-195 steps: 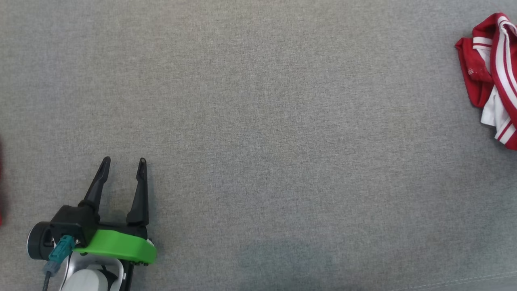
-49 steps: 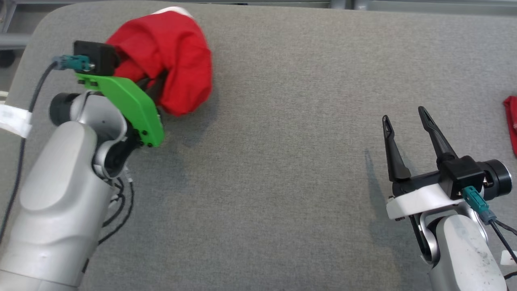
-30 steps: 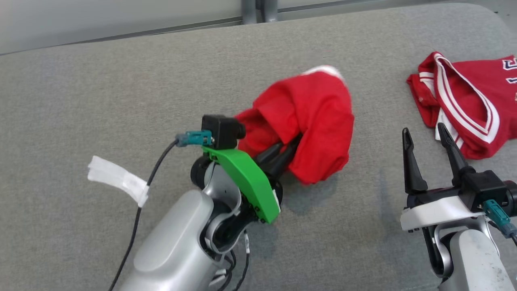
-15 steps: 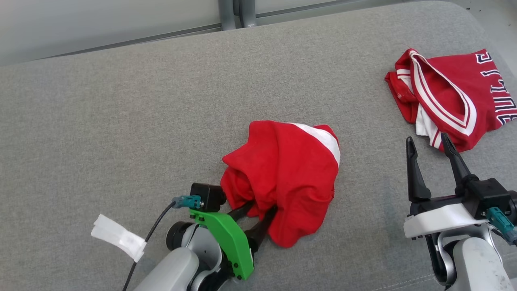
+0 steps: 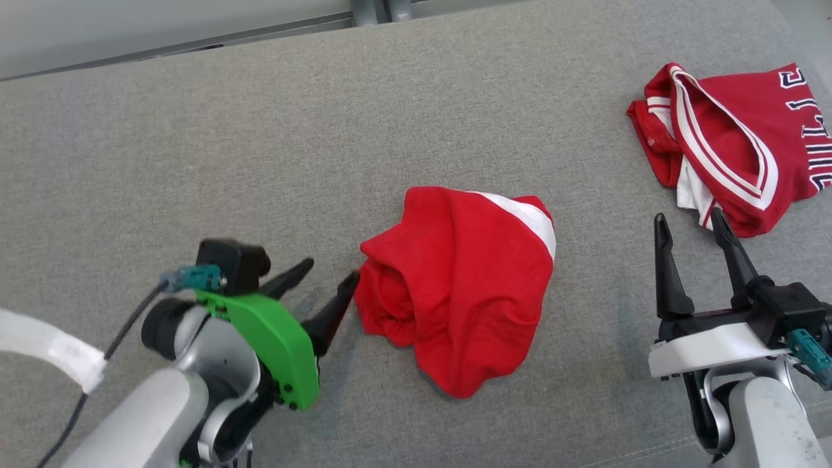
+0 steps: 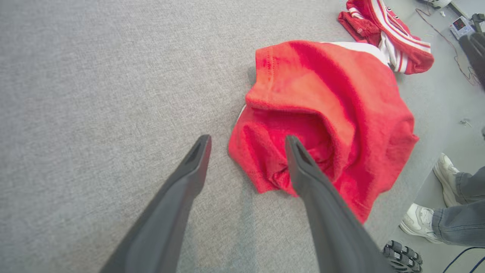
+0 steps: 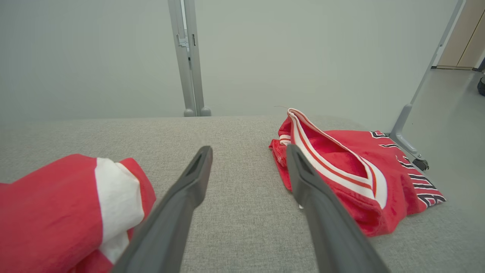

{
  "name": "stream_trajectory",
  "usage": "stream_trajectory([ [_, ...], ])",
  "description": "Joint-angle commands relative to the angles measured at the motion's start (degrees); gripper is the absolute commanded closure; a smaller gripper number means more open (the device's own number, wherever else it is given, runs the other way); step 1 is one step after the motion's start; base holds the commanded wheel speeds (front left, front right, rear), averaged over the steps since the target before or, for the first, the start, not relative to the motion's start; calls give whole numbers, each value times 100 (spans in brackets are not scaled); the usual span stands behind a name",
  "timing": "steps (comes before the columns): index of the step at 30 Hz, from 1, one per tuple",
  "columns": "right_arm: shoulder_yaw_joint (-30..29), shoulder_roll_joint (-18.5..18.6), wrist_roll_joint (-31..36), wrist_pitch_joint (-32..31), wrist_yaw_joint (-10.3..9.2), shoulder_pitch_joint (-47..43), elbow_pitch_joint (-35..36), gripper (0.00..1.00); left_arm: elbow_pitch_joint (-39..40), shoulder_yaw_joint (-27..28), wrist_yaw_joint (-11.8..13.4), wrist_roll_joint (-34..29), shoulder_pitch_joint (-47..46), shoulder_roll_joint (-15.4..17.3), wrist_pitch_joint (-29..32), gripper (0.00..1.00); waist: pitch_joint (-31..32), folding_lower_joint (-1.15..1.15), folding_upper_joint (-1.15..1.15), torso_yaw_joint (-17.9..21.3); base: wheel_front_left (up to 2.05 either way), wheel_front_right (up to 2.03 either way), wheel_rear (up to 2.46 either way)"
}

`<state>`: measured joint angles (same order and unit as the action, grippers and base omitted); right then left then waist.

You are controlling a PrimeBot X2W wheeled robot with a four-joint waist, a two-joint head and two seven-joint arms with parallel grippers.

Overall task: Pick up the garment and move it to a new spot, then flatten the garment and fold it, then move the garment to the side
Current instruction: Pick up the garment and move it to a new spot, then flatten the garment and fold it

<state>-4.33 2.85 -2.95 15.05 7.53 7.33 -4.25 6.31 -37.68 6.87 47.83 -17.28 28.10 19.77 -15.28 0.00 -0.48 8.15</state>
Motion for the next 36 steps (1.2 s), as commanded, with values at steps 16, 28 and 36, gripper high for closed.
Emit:
stream_trajectory([
  [16,367,9,-368,18,-8,398,-105,0,-1981,-317,-115,247,-2611,-1046,1685,0,-624,0,48,825,0,0,0],
  [28,412,9,-508,18,-8,295,-183,0,-2979,-476,-710,627,-2894,-1230,2232,100,-704,0,48,1171,0,0,0],
  [36,284,10,-410,18,-8,261,-259,0,-2606,-578,-958,419,-3096,-1223,2004,100,-584,0,48,958,0,0,0],
])
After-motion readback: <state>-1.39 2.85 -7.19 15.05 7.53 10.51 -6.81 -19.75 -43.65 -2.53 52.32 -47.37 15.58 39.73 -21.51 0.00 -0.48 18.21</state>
